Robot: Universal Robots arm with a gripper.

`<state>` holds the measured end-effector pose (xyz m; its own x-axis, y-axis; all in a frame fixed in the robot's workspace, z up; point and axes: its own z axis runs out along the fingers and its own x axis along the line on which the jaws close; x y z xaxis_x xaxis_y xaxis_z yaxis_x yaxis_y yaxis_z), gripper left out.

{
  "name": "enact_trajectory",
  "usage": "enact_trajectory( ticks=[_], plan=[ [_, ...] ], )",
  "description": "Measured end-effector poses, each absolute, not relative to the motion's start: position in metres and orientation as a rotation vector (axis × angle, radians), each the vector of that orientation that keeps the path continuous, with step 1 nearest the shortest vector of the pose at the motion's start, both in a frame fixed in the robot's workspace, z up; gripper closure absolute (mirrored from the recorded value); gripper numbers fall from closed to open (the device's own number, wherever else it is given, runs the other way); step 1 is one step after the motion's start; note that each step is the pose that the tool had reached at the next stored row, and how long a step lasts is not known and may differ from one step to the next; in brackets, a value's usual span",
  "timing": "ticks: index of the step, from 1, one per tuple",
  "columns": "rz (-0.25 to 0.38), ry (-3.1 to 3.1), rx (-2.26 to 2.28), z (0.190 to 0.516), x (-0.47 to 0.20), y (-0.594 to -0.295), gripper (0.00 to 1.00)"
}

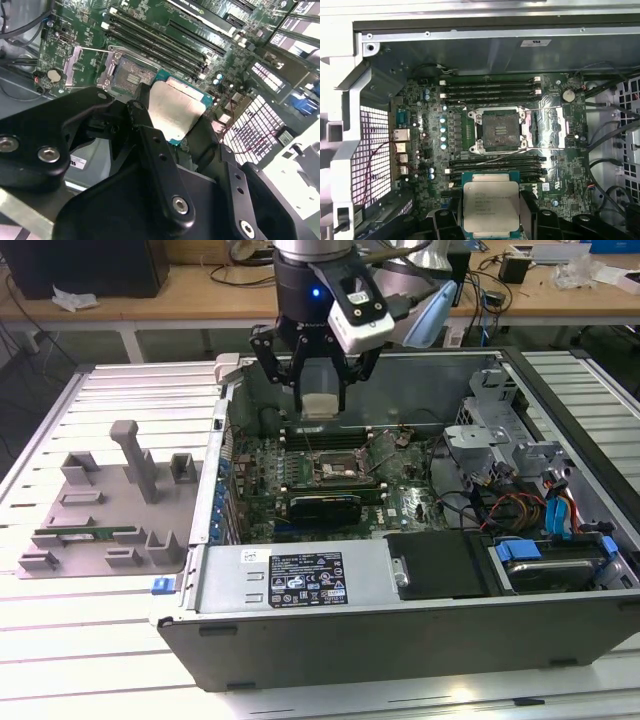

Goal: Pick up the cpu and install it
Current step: 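Pick up the cpu and move it towards the insertion slot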

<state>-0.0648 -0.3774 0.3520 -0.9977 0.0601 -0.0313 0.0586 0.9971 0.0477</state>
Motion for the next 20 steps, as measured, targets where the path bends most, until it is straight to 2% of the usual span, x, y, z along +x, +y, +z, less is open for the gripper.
enact_trajectory(
  ticks=[20],
  plan=[
    [0.073,3.122,0.093,0.299,-0.044,-0.373,0.46]
  ],
)
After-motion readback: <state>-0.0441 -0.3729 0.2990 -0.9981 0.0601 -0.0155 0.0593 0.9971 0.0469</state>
